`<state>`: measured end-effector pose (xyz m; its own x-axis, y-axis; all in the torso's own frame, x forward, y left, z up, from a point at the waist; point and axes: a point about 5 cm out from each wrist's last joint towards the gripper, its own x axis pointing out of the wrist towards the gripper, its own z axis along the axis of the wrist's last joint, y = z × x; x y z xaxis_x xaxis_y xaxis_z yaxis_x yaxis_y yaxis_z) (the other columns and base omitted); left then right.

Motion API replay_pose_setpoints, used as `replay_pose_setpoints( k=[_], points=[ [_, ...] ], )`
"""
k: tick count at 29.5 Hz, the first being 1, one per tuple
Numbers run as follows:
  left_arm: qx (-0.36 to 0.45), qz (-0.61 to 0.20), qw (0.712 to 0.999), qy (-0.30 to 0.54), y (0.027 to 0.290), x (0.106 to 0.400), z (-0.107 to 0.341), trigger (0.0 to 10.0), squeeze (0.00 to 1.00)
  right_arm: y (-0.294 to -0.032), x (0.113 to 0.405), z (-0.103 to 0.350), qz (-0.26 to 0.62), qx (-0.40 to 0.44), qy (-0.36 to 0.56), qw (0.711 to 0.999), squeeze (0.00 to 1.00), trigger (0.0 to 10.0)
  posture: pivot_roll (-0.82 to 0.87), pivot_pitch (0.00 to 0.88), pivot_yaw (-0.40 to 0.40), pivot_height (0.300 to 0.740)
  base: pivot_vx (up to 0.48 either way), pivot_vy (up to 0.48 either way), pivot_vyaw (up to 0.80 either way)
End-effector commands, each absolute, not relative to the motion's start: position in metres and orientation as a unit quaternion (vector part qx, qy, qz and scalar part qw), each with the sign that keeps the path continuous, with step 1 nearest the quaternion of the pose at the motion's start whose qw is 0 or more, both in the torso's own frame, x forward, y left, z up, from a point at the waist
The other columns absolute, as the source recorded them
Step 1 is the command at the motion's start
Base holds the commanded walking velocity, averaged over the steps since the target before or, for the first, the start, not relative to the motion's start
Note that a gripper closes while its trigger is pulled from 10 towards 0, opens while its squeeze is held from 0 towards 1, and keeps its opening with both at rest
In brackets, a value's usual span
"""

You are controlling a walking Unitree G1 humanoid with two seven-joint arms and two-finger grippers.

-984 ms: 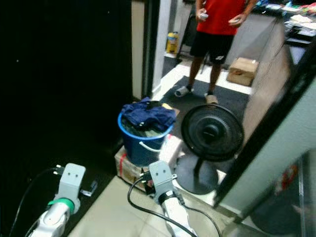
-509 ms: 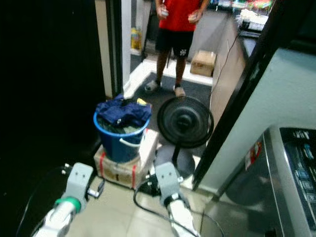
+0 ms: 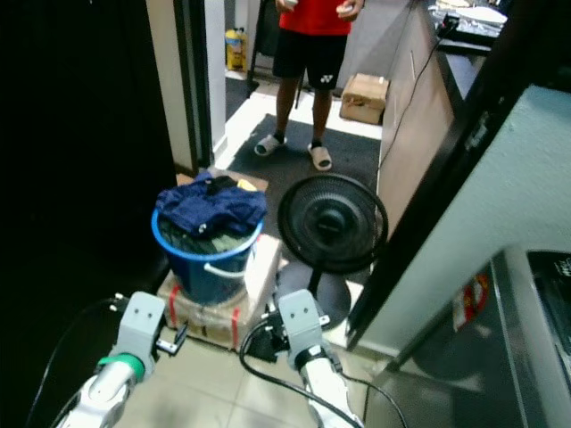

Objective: Clothes washing

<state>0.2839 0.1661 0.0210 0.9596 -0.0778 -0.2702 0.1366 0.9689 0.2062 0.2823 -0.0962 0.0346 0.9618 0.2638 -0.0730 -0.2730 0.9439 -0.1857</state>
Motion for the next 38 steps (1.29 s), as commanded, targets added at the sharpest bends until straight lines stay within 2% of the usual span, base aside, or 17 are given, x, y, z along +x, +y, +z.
replay_pose_setpoints(
  k=[1,11,16,20,21,22,23,24,26,27,30,38],
  points=[
    [0.110,-0.060,0.982,0.143,0.161,0.280,0.015,10.0,0.00,-0.106,0.279,0.027,0.129,-0.112,0.041,0.985,0.00,10.0,0.08,0.000,0.013,0.740,0.326,0.000,0.00],
    [0.111,-0.060,0.982,0.143,0.161,0.280,0.015,10.0,0.00,-0.106,0.278,0.025,0.132,-0.127,0.048,0.982,0.00,10.0,0.08,0.000,0.014,0.740,0.313,0.000,0.60],
    [0.111,-0.061,0.981,0.144,0.161,0.280,0.015,10.0,0.00,-0.108,0.278,0.024,0.123,-0.115,0.052,0.984,0.00,10.0,0.08,0.000,0.014,0.740,0.242,0.000,0.00],
    [0.112,-0.071,0.980,0.148,0.158,0.279,0.013,10.0,0.00,-0.119,0.279,0.022,0.092,-0.095,0.063,0.989,0.00,10.0,0.08,0.000,0.014,0.740,0.300,0.000,0.00],
    [0.112,-0.080,0.979,0.149,0.155,0.280,0.013,10.0,0.00,-0.134,0.279,0.019,0.058,-0.084,0.076,0.992,0.00,10.0,0.07,0.000,0.025,0.740,0.296,0.000,0.00],
    [0.112,-0.080,0.979,0.149,0.155,0.280,0.013,10.0,0.00,-0.134,0.279,0.019,0.058,-0.084,0.076,0.992,0.00,10.0,0.07,0.000,0.025,0.740,0.296,0.000,0.00],
    [0.113,-0.095,0.978,0.148,0.152,0.281,0.014,10.0,0.00,-0.158,0.278,0.015,0.007,-0.076,0.093,0.993,0.00,10.0,0.06,0.000,0.031,0.740,0.281,0.000,0.00],
    [0.113,-0.095,0.978,0.148,0.152,0.281,0.014,10.0,0.00,-0.158,0.278,0.015,0.007,-0.076,0.093,0.993,0.00,10.0,0.06,0.000,0.031,0.740,0.281,0.000,0.00],
    [0.120,-0.116,0.975,0.147,0.150,0.279,0.014,10.0,0.00,-0.180,0.273,0.011,-0.028,-0.096,0.106,0.989,0.00,10.0,0.05,0.000,0.044,0.740,0.266,0.000,0.00],
    [0.120,-0.116,0.975,0.147,0.150,0.279,0.014,10.0,0.00,-0.180,0.273,0.011,-0.028,-0.096,0.106,0.989,0.00,10.0,0.05,0.000,0.044,0.740,0.266,0.000,0.00],
    [0.139,-0.164,0.967,0.139,0.143,0.277,0.014,10.0,0.00,-0.212,0.262,0.004,-0.086,-0.117,0.129,0.981,0.00,10.0,0.03,0.000,0.065,0.740,0.264,0.000,0.00],
    [0.147,-0.201,0.959,0.134,0.132,0.276,0.015,10.0,0.00,-0.225,0.252,-0.001,-0.112,-0.121,0.140,0.976,0.00,10.0,0.01,0.000,0.077,0.740,0.257,0.000,0.00]
  ],
)
